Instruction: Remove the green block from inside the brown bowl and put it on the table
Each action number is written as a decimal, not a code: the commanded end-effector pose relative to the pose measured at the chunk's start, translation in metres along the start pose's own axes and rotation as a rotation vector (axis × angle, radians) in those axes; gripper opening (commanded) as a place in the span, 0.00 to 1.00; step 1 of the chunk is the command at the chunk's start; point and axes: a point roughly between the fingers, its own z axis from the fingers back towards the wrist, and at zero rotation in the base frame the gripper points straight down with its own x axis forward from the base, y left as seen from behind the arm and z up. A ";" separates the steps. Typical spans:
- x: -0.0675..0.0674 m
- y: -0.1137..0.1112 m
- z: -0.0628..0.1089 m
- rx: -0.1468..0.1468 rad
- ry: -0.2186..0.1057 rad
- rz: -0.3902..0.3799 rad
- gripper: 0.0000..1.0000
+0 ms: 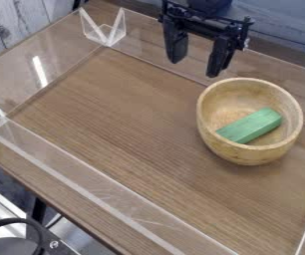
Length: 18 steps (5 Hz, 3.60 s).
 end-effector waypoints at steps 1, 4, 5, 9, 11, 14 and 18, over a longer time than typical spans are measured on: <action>0.003 -0.014 -0.004 0.003 0.002 -0.094 1.00; 0.013 -0.057 -0.033 0.014 -0.012 -0.291 1.00; 0.019 -0.065 -0.041 0.016 -0.015 -0.317 1.00; 0.035 -0.082 -0.066 0.022 -0.034 -0.399 1.00; 0.040 -0.083 -0.073 0.018 -0.064 -0.416 1.00; 0.044 -0.082 -0.082 0.009 -0.107 -0.425 1.00; 0.040 -0.078 -0.066 -0.018 -0.185 -0.413 1.00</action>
